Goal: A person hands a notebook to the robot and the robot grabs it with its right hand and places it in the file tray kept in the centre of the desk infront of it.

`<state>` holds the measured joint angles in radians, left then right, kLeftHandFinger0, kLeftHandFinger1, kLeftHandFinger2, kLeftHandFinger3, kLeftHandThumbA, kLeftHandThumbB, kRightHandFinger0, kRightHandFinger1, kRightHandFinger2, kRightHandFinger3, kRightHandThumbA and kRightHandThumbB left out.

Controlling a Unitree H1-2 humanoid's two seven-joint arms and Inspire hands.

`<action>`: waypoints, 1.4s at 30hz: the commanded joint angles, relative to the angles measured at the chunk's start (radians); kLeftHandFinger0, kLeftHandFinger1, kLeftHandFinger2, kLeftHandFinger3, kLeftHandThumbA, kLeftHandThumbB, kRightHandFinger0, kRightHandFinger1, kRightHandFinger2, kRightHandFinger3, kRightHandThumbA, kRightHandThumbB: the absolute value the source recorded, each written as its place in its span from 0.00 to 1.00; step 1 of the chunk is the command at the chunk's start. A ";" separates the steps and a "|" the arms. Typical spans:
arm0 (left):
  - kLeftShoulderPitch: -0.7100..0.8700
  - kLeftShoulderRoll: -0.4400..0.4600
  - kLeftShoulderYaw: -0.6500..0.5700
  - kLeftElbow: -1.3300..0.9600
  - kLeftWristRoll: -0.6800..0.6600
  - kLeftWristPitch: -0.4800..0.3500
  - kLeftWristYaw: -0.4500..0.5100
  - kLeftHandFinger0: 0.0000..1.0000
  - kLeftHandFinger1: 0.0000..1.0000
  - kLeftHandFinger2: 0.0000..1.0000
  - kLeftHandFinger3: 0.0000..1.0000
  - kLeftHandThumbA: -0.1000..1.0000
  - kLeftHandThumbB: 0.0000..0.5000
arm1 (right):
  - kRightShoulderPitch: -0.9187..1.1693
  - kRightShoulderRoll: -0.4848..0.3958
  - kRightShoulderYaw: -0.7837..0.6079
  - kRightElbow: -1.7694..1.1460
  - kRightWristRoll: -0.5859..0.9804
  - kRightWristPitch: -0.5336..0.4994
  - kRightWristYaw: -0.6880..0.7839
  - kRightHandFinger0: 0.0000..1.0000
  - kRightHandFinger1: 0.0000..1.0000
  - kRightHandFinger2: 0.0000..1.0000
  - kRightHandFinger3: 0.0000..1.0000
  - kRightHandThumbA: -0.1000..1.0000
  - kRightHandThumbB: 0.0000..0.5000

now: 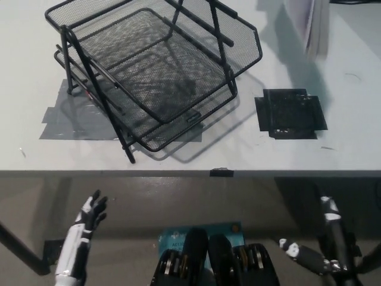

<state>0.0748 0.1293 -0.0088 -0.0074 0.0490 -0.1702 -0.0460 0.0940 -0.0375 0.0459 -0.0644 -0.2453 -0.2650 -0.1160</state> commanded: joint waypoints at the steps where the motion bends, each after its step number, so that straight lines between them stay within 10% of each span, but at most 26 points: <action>1: -0.007 -0.001 -0.017 -0.039 0.012 -0.019 -0.013 1.00 1.00 1.00 1.00 1.00 0.32 | -0.003 0.025 -0.045 -0.114 -0.051 -0.149 -0.092 1.00 1.00 1.00 1.00 1.00 0.50; 13: -0.005 0.008 -0.022 -0.082 0.018 -0.005 -0.024 1.00 1.00 1.00 1.00 1.00 0.31 | -0.105 0.029 -0.074 -0.363 -0.199 0.014 -0.045 1.00 1.00 1.00 1.00 1.00 0.78; 42: 0.015 0.008 -0.023 -0.043 0.026 -0.024 -0.022 1.00 1.00 1.00 1.00 1.00 0.29 | -0.546 0.058 -0.106 0.003 -0.048 0.275 -0.048 1.00 1.00 1.00 1.00 1.00 0.73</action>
<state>0.0894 0.1268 -0.0303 -0.0412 0.0730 -0.1650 -0.0612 -0.3827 0.0188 -0.0547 -0.0879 -0.3108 -0.0079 -0.1480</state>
